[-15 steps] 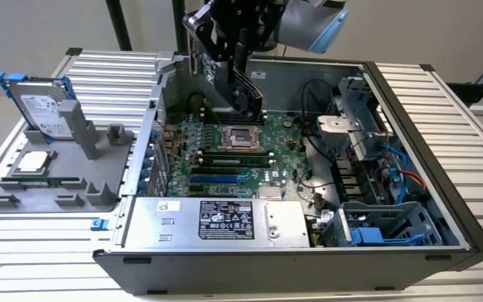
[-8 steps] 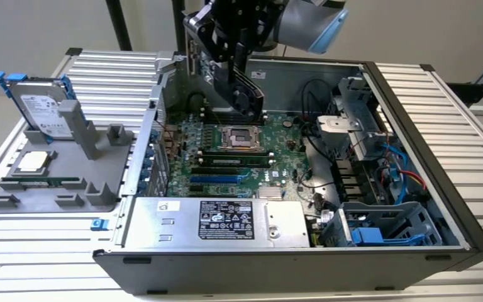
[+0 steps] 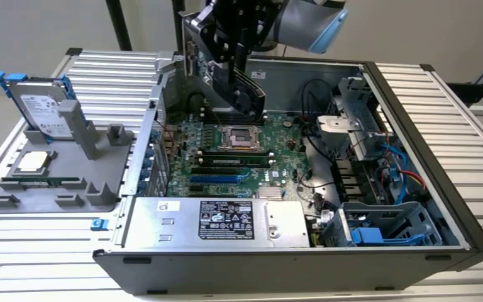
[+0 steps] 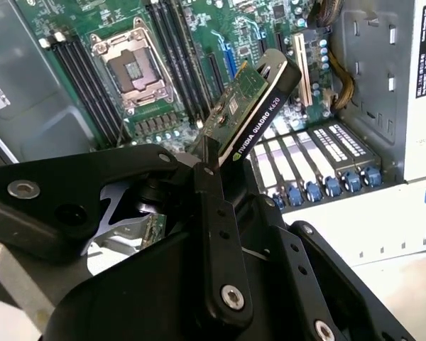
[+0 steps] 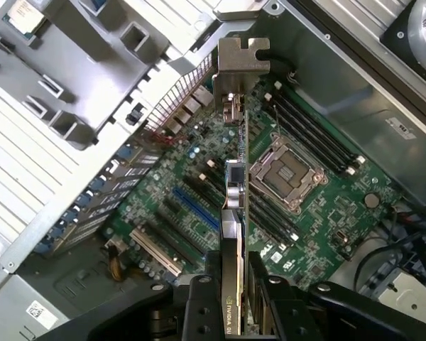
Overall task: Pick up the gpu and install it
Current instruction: 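Insert the gpu into the slot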
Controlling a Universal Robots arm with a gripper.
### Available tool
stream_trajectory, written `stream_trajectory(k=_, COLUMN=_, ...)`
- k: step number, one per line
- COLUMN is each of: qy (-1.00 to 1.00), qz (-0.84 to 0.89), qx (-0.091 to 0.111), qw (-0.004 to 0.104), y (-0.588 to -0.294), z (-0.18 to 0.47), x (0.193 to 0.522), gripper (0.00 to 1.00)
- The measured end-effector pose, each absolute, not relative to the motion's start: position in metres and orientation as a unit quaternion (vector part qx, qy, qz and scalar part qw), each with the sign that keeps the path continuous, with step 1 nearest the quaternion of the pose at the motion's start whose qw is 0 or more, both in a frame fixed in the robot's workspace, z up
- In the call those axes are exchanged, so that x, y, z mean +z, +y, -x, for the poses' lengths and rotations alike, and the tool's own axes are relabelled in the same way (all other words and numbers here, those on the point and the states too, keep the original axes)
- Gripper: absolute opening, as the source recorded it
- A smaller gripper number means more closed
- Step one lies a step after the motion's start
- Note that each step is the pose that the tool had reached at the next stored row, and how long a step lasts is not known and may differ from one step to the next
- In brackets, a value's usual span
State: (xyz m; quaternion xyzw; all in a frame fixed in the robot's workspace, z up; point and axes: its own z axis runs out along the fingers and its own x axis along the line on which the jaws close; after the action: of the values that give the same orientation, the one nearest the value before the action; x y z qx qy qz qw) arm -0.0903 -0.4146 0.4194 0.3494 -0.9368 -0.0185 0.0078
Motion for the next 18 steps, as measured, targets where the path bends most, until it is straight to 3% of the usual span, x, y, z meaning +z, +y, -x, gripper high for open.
stream_trajectory(k=18, qy=-0.919, qz=-0.393, qx=-0.018, qw=0.009, y=-0.4146, z=0.0903, x=0.4194, gripper=0.00)
